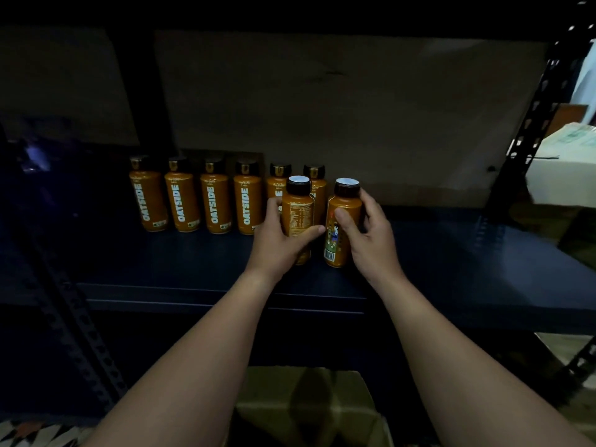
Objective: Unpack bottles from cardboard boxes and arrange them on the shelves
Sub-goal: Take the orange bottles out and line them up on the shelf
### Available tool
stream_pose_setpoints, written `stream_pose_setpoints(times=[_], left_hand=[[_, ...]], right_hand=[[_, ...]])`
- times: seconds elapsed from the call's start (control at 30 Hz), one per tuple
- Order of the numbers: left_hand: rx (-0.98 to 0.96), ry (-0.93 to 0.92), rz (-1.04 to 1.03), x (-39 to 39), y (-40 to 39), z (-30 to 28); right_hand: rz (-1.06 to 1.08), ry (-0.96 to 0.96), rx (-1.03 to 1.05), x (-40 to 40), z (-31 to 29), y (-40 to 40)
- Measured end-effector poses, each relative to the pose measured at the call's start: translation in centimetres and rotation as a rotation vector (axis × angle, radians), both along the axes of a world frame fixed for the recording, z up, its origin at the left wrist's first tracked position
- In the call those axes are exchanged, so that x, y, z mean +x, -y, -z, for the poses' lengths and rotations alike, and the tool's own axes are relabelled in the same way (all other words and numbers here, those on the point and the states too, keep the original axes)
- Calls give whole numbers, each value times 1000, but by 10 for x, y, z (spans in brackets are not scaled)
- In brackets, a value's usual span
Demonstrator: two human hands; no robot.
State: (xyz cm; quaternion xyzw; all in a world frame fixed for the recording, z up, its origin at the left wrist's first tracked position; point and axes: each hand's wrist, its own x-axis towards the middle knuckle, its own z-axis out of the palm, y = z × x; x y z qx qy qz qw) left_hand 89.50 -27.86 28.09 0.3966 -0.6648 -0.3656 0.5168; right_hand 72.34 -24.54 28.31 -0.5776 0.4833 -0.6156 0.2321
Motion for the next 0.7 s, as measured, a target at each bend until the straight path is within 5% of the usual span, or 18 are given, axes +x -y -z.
stream_pose_setpoints(times=[0.4, 0.7], left_hand=[[183, -213, 164, 18, 4, 4], [101, -72, 119, 15, 4, 8]], right_hand=[[-169, 146, 261, -5, 6, 2], [-123, 109, 232, -7, 10, 2]])
